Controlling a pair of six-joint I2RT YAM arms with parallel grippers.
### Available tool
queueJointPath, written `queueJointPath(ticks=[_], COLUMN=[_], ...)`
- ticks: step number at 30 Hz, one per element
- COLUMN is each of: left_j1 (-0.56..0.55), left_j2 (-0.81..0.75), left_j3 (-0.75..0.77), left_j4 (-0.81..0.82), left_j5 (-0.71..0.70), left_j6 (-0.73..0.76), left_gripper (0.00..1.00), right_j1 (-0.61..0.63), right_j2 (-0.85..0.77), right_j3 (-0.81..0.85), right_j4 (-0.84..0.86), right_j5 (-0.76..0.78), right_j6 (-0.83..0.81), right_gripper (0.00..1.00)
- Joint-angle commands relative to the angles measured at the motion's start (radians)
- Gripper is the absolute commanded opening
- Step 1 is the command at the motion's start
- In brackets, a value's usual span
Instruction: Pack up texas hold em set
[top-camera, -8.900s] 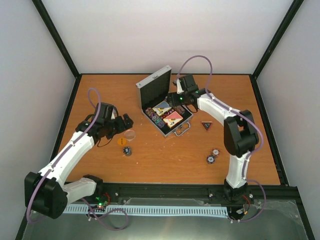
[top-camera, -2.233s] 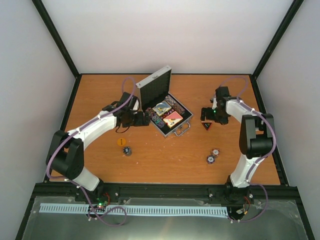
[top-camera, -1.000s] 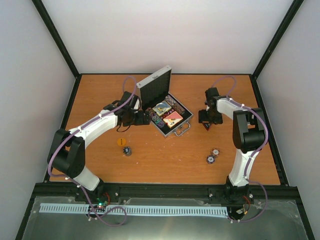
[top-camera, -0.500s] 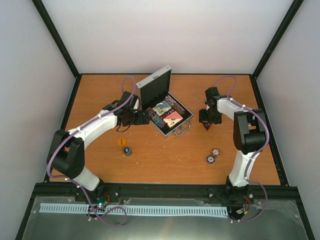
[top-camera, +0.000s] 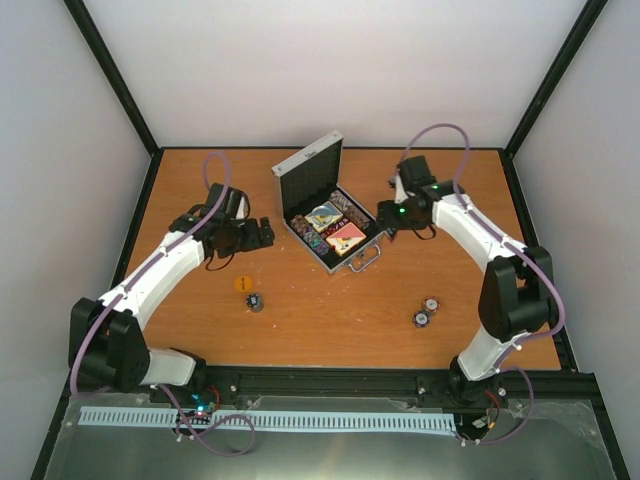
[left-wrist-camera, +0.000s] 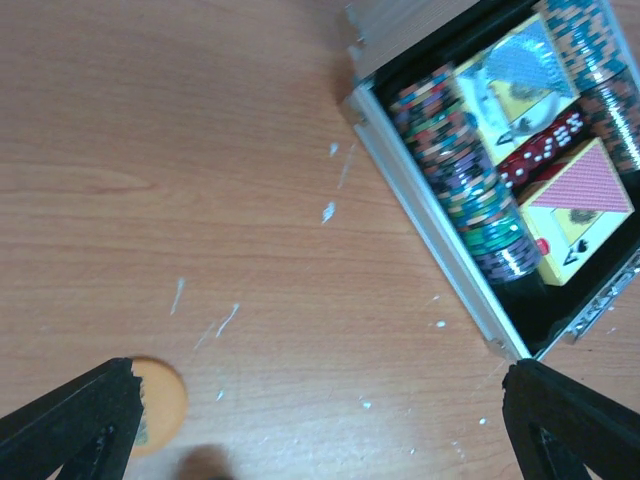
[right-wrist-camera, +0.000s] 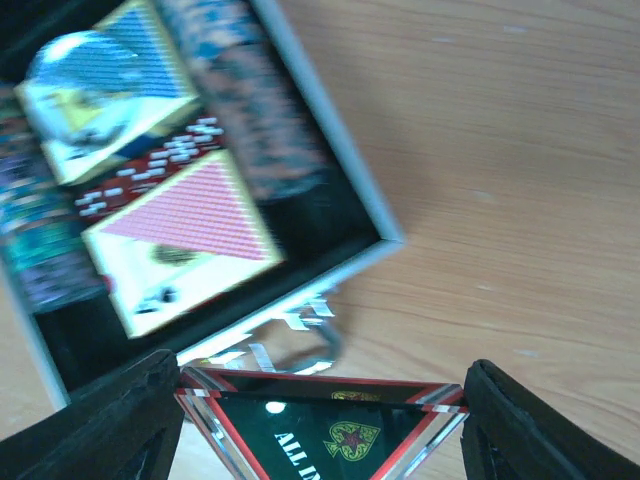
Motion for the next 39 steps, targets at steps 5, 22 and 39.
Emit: queueJointPath(ticks=[5, 22, 39], left_j1=[0.027, 0.027, 0.027], left_j2=[-0.069, -0.130, -0.114], left_j3=[-0.053, -0.099, -0.115], left_j4=[-0.106, -0.103, -0.102], left_j5=[0.026, 0.025, 0.036], left_j6=[-0.064, -0.081, -0.059], left_gripper=[1.00, 1.00, 1.00], right_j1=[0.217, 0.244, 0.253], right_j2=[0.149, 0.341, 0.452], right_j3=[0.156, 0.295, 0.393], right_j4=[-0.029, -0.026, -0.036], right_j5=[-0.063, -0.004, 0.015], right_j6=[0.005, -0.081, -0.120], right_gripper=[0.61, 0.62, 0.62])
